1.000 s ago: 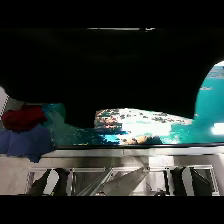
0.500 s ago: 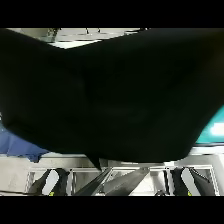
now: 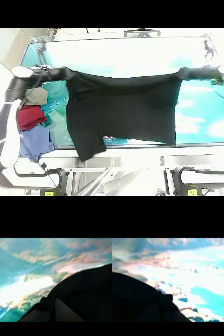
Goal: Fold the shirts.
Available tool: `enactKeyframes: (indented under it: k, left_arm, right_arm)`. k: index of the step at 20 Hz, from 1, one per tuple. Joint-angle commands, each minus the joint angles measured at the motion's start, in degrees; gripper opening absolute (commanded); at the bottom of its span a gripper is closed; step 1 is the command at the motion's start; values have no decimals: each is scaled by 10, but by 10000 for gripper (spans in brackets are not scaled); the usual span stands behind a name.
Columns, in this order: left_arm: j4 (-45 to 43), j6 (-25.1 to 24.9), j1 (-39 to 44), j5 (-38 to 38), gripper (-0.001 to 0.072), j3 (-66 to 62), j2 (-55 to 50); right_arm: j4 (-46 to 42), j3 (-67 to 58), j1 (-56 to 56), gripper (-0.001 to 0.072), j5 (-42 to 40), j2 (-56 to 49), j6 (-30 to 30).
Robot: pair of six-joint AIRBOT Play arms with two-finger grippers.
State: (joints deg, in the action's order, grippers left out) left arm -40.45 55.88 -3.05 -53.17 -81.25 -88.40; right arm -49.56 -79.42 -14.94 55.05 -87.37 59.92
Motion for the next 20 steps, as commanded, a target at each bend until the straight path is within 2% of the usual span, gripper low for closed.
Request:
enactKeyframes:
  k: [1, 3, 7, 11, 16, 20]
  left_arm:
    - [-47, 26, 17, 40, 18, -46, -120]
    - [-47, 30, 17, 41, 17, -94, -166]
    - [-70, 70, 17, 37, 17, -193, -224]
    - [-222, 154, 17, 16, 17, -274, -229]
    - [-245, 150, 13, -26, 18, -287, -240]
    - [-252, 147, 14, -83, 17, -287, -267]
  right_arm:
    - [-43, -6, 14, 24, -71, -99, 16]
    - [-42, -29, 14, 24, -96, -133, 16]
    - [-32, -139, 14, 23, -76, -198, 39]
    - [-52, -234, 13, 23, -9, -226, 66]
    - [-114, -243, 14, 23, 76, -240, 71]
    - [-135, -242, 15, 24, 113, -263, 87]
